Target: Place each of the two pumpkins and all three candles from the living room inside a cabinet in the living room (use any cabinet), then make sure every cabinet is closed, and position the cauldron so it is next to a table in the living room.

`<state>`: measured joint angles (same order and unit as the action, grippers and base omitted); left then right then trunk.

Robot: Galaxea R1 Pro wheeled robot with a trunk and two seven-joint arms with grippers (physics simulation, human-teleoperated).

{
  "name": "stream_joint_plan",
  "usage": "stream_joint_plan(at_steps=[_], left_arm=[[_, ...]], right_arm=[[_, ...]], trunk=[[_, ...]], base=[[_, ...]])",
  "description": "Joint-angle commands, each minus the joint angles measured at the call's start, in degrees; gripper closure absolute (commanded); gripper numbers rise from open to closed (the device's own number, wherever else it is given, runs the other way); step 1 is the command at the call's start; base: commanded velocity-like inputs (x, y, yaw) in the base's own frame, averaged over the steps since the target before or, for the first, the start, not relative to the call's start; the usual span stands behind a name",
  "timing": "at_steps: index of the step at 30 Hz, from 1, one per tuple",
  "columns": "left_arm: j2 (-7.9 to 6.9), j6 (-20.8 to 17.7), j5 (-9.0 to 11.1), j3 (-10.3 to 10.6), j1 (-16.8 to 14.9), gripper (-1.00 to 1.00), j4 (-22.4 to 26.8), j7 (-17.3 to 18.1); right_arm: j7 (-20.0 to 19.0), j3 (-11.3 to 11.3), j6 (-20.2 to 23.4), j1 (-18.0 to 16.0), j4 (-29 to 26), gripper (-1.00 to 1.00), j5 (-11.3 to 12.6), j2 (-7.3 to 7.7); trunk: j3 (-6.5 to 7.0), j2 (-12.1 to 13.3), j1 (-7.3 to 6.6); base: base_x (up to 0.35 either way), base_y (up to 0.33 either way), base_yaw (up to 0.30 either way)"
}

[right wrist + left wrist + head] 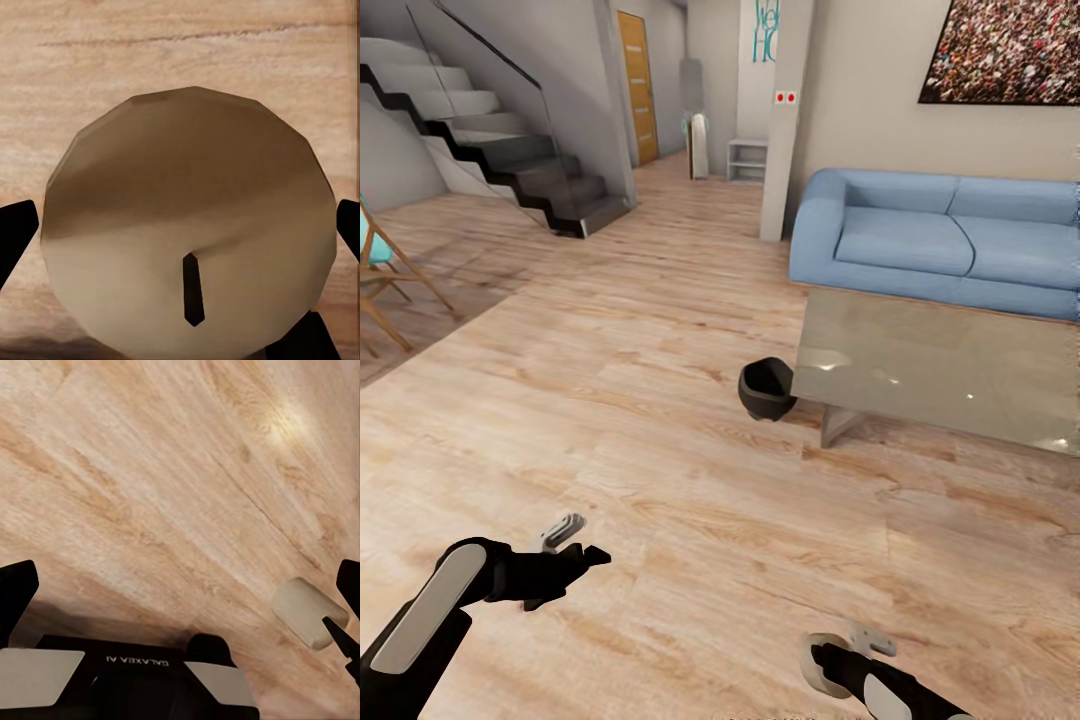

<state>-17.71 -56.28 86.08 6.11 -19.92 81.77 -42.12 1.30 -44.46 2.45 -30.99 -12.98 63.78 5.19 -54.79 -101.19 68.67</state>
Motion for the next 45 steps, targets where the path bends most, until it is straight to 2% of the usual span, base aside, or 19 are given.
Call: stream_joint_plan(at_steps=[1,45], left_arm=[[-0.04,0.0,0.6,0.1,0.0,-1.00,0.1,-0.6],[-0.04,0.0,0.6,0.0,0.0,-1.00,0.1,-0.6]], right_arm=[[0.1,-0.3,0.2,0.0,-0.1,1.00,0.3,0.02],[0.4,-0.4,0.2,0.0,-0.1,1.00,0.3,-0.02]], trunk=[[-0.12,0.0,-0.01],[-3.62,0.0,-0.01]], base=[[0.000,0.000,-0.158],[0.000,0.000,-0.157]])
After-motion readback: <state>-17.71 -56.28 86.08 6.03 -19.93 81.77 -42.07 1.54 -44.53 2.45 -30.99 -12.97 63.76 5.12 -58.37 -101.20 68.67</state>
